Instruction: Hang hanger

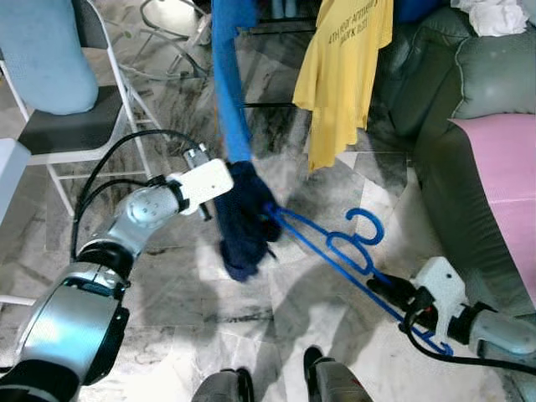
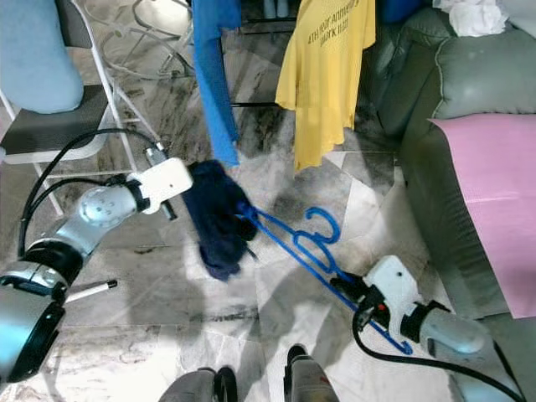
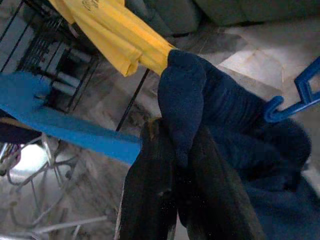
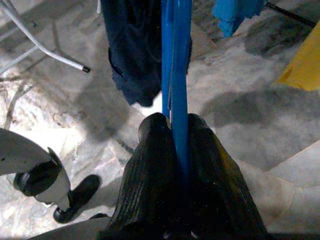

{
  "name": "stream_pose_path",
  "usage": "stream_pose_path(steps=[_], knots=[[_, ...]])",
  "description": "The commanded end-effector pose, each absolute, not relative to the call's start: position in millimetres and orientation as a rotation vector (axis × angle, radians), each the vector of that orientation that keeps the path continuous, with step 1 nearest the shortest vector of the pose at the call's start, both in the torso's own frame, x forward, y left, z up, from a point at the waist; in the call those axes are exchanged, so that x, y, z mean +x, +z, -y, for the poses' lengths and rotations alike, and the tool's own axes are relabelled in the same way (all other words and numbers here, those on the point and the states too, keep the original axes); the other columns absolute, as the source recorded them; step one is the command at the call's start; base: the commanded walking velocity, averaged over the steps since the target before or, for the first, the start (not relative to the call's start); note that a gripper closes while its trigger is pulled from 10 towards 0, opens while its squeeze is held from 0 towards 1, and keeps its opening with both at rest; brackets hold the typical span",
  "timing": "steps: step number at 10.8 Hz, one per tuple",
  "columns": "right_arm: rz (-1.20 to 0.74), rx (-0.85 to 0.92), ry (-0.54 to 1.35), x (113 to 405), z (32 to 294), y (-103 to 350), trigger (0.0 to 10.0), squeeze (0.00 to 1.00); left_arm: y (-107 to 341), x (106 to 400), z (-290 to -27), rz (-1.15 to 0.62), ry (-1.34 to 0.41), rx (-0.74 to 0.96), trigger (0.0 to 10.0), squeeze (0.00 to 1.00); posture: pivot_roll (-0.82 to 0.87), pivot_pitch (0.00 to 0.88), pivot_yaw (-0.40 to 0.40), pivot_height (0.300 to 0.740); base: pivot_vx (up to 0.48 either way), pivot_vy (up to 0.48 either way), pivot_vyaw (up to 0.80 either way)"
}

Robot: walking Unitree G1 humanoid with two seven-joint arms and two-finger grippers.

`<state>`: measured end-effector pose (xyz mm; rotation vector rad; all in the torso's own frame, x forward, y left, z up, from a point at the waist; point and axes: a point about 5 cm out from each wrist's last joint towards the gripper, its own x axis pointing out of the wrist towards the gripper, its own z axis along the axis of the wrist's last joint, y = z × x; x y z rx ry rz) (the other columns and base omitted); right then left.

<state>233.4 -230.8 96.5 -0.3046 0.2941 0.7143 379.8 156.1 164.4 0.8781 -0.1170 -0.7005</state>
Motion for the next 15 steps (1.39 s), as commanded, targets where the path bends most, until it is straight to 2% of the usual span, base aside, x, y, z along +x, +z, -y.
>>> stream_pose_path(steps=[1,5,6,9,12,13,15], knots=[[-0.296,-0.335,0.709,233,234,95,10.0,0.00,160,378,-163,0.097,-0.695,0.897,10.0,0.00,-0.09,0.230,0.129,0.740,0.000,0.000,0.00],[-0.300,-0.333,0.712,250,227,87,10.0,0.00,156,371,-143,0.169,-0.784,0.863,10.0,0.00,-0.07,0.234,0.121,0.740,0.000,0.000,0.00],[-0.304,-0.318,0.727,257,223,83,10.0,0.00,152,366,-128,0.219,-0.816,0.840,10.0,0.00,-0.07,0.237,0.118,0.740,0.000,0.000,0.00],[-0.322,-0.312,0.758,254,220,78,10.0,0.00,149,363,-116,0.249,-0.838,0.836,10.0,0.00,-0.07,0.245,0.114,0.740,0.000,0.000,0.00],[-0.411,-0.260,0.740,253,219,59,10.0,0.00,157,356,-98,0.362,-0.893,0.780,10.0,0.00,-0.08,0.242,0.118,0.740,0.000,0.000,0.00],[-0.468,-0.199,0.620,264,217,43,10.0,0.00,163,347,-84,0.449,-0.953,0.724,10.0,0.00,-0.07,0.237,0.114,0.740,0.000,0.000,0.00],[-0.416,-0.047,0.392,284,219,40,10.0,0.00,174,331,-69,0.541,-1.023,0.629,10.0,0.00,-0.04,0.237,0.104,0.740,0.000,0.000,0.00]])
